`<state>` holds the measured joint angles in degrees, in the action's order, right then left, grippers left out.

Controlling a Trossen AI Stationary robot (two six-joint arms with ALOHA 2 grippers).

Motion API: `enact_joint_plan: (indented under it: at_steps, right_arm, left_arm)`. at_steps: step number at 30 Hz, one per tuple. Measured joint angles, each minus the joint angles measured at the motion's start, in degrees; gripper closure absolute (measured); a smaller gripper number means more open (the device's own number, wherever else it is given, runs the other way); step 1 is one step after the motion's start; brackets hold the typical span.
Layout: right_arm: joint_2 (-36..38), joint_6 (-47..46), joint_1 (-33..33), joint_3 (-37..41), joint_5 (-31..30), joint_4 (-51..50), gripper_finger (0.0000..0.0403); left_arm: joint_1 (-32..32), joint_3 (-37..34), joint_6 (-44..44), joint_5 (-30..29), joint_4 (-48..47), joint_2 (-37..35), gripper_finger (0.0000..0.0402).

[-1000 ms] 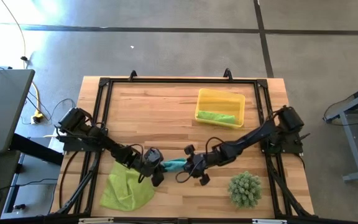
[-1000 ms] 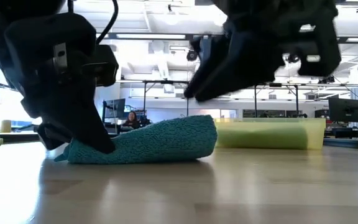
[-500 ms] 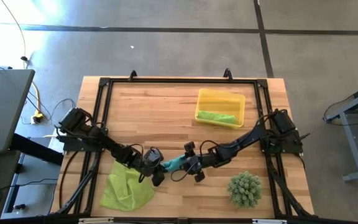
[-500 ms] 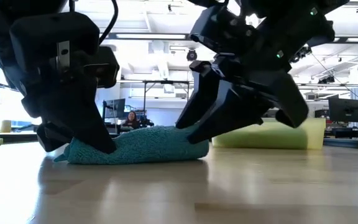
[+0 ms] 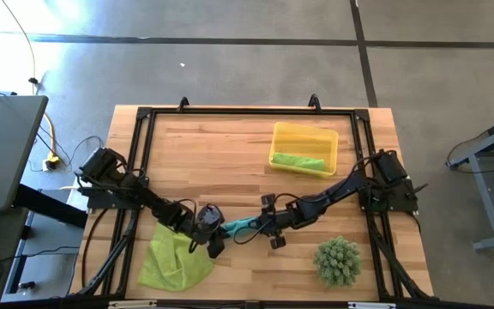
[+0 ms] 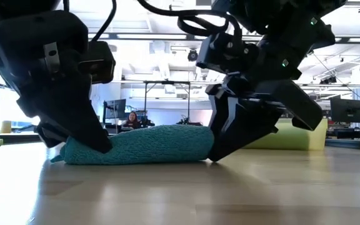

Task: Roll microfiber towels into tight, uniform cylinder then place into a basket
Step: Roll the blue microfiber towel

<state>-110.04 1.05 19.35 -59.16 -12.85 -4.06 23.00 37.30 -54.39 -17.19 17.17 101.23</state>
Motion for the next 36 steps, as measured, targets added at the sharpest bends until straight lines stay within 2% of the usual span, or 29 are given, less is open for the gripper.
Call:
enact_joint_plan:
  at_steps: [4,7,12,17,21,25,30,36]
  right_arm:
    - [0.06,0.62,0.02,-0.02,0.4,-1.12,0.0315]
    - [1.04,2.19,0.32,-0.11,-0.31,-6.16,0.0322]
    - [3.4,0.47,1.06,0.05,-0.1,-10.53,0.0272]
    - [4.25,3.29,2.6,-0.04,-0.72,0.21,0.0213]
    - [0.6,6.26,2.81,-0.04,-2.06,9.14,0.0197]
    - [-4.32,6.51,2.19,0.01,-4.72,12.49,0.0199]
    - [-7.14,1.11,1.76,-0.28,-3.75,13.55,0.0221]
    - [-7.61,-4.51,1.68,-0.42,-2.72,11.63,0.0313]
  left_arm:
    - [-0.03,0.03,0.51,0.23,0.02,-0.08,0.0339]
    - [-0.09,0.17,-1.34,0.51,-1.14,-0.22,0.0336]
    - [-0.11,0.24,-1.96,0.51,-2.52,-0.33,0.0342]
    - [-0.13,0.23,-1.94,0.72,-2.62,-0.33,0.0348]
    - [-0.13,0.25,-1.97,0.96,-2.95,-0.35,0.0348]
    - [-0.17,0.24,-1.99,1.0,-2.99,-0.35,0.0348]
    - [-0.12,0.24,-1.93,1.05,-3.02,-0.37,0.0348]
    - [-0.13,0.09,1.04,2.27,-5.72,-2.74,0.0326]
